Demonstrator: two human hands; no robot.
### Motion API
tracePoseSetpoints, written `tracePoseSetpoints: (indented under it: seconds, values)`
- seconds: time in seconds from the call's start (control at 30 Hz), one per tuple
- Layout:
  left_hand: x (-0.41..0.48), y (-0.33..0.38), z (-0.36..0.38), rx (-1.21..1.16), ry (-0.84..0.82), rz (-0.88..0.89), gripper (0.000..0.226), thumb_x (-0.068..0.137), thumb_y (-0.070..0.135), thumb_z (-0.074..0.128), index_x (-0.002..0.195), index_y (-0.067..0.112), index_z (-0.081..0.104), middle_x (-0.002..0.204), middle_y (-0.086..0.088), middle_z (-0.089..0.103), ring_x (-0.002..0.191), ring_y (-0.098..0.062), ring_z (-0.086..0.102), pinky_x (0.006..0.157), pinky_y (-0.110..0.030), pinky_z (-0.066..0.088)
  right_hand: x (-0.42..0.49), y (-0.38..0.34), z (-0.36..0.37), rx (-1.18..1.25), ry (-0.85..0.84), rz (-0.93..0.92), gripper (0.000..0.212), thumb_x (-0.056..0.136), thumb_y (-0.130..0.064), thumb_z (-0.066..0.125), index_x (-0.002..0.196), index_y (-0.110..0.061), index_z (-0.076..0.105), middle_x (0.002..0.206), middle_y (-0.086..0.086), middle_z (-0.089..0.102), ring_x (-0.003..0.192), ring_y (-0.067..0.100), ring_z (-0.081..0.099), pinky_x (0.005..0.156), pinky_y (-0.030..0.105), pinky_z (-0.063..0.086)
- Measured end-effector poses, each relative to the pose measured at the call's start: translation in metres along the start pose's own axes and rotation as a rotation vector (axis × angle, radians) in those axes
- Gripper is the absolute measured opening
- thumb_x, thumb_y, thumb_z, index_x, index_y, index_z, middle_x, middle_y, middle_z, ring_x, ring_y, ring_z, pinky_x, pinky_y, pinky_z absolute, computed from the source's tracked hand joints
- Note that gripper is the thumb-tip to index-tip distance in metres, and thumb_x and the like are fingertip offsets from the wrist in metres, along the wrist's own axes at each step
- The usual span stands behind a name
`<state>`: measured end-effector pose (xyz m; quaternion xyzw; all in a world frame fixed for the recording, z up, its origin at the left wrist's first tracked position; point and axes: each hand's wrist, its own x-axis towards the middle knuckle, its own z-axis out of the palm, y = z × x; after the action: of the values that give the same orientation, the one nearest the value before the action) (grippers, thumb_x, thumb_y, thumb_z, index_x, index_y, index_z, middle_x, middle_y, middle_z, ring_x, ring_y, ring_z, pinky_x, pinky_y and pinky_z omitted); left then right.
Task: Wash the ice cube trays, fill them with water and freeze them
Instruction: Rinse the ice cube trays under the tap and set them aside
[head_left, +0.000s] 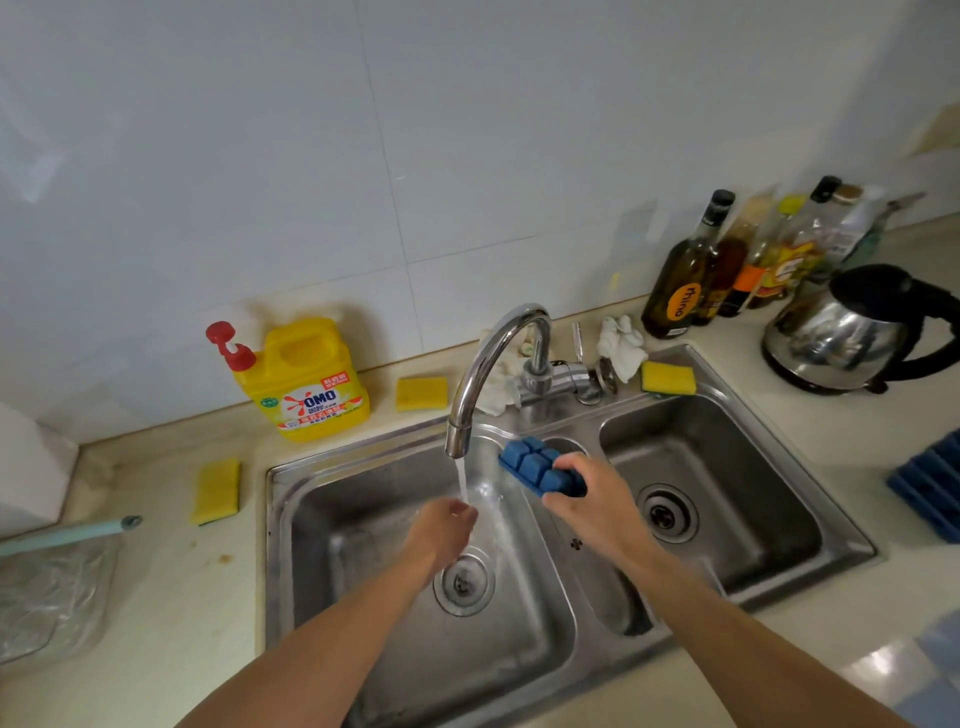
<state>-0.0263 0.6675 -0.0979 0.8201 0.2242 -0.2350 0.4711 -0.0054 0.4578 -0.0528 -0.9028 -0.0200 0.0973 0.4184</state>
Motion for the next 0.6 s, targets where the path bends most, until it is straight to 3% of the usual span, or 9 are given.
tracePoseSetpoints:
  seconds: [0.1, 0.2, 0.3, 0.43, 0.6]
  values:
    - [-0.004, 0.007, 0.005, 0.030, 0.006, 0.048, 0.029, 0.104, 0.023, 0.048, 0.097, 0.003, 0.069, 0.084, -0.009, 0.064, 0.075, -0.019, 0.060, 0.076, -0.037, 0.054, 0.004, -0.002, -0.018, 0.056, 0.109, -0.092, 0.025, 0.081, -0.021, 0.077, 0.101, -0.027, 0.063, 0.095, -0.016, 0.058, 0.090, 0.002, 0.058, 0.072, 0.021, 0.050]
    - [-0.008, 0.021, 0.012, 0.042, 0.036, 0.051, 0.031, 0.103, 0.018, 0.047, 0.097, -0.004, 0.067, 0.086, -0.013, 0.061, 0.078, -0.022, 0.056, 0.073, -0.036, 0.049, 0.009, 0.007, -0.030, 0.078, 0.149, -0.182, 0.037, 0.084, -0.028, 0.076, 0.116, -0.028, 0.059, 0.112, -0.014, 0.051, 0.103, 0.005, 0.057, 0.085, 0.017, 0.049]
    - [-0.017, 0.036, 0.024, 0.077, 0.070, 0.054, 0.028, 0.103, 0.023, 0.049, 0.101, 0.004, 0.069, 0.094, -0.012, 0.070, 0.089, -0.026, 0.066, 0.086, -0.039, 0.055, 0.008, 0.033, -0.034, -0.063, -0.022, -0.186, 0.044, 0.090, -0.037, 0.070, 0.129, -0.023, 0.057, 0.124, -0.005, 0.051, 0.107, 0.007, 0.055, 0.096, 0.024, 0.049]
    - [-0.030, 0.048, 0.046, 0.088, 0.115, 0.084, 0.021, 0.104, 0.024, 0.052, 0.104, 0.012, 0.069, 0.098, -0.008, 0.072, 0.095, -0.022, 0.069, 0.087, -0.037, 0.056, 0.001, 0.069, -0.046, -0.251, -0.164, -0.168, 0.053, 0.092, -0.042, 0.067, 0.138, -0.018, 0.056, 0.127, 0.000, 0.053, 0.115, 0.013, 0.052, 0.100, 0.021, 0.039]
    - [-0.036, 0.062, 0.071, 0.030, 0.204, 0.066, 0.028, 0.102, 0.021, 0.052, 0.092, 0.003, 0.070, 0.080, -0.010, 0.067, 0.068, -0.018, 0.057, 0.065, -0.028, 0.046, 0.022, 0.050, -0.092, -0.089, 0.049, -0.404, 0.054, 0.089, -0.045, 0.069, 0.136, -0.019, 0.058, 0.128, -0.004, 0.054, 0.112, 0.009, 0.055, 0.099, 0.024, 0.046]
